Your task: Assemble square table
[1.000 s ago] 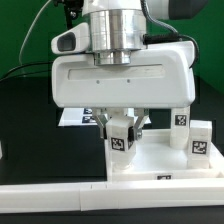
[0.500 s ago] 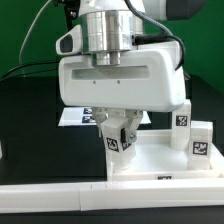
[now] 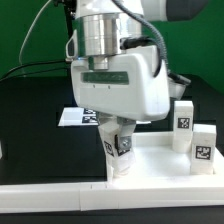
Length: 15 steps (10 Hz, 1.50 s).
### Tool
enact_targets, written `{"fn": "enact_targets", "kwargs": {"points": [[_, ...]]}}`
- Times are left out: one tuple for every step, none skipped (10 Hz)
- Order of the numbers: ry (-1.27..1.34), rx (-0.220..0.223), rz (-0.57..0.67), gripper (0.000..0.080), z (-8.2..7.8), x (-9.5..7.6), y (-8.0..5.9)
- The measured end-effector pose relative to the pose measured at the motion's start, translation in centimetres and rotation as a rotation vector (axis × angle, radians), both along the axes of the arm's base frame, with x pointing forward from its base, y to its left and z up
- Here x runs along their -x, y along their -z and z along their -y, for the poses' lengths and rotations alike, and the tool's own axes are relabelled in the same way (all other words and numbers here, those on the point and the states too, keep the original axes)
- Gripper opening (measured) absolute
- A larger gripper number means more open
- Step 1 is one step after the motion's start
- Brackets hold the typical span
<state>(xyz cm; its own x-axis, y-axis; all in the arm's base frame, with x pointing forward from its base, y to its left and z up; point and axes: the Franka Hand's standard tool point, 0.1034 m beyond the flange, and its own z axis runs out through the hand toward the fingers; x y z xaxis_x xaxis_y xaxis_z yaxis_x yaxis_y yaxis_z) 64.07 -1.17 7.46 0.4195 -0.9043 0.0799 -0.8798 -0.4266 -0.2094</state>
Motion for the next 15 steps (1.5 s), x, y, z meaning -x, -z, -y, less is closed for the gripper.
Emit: {"fn": "enact_targets", "kwargs": {"points": [[0.000,0.000,0.000,0.0286,0.00,0.00,0.00],[0.000,0.000,0.000,0.0286,0.00,0.00,0.00],[0.000,0.000,0.000,0.0286,0.00,0.00,0.00],[0.000,0.000,0.000,0.0286,0.00,0.00,0.00],[0.000,0.000,0.000,0.0314,0.00,0.00,0.00],[0.000,0.000,0.000,0.0488,0.00,0.00,0.00],[0.000,0.000,0.000,0.0488,0.00,0.00,0.00],[0.000,0.000,0.000,0.0619,0.00,0.00,0.00],[0.000,0.000,0.000,0.0640,0.00,0.00,0.00],[0.009,-0.004,-0.011,0.0640,0.20,0.17,0.12],[0.079,-0.028,-0.008,0.0648,0.04,-0.18,0.38],[-0.036,-0.001,-0.006,0.0648,0.03,-0.20,0.47],[-0.120,0.018,-0.004,0.0649,0.07,-0.20,0.50],[-0.177,0.031,-0.003,0.0649,0.07,-0.19,0.52],[-0.306,0.062,-0.004,0.0649,-0.10,-0.23,0.22]]}}
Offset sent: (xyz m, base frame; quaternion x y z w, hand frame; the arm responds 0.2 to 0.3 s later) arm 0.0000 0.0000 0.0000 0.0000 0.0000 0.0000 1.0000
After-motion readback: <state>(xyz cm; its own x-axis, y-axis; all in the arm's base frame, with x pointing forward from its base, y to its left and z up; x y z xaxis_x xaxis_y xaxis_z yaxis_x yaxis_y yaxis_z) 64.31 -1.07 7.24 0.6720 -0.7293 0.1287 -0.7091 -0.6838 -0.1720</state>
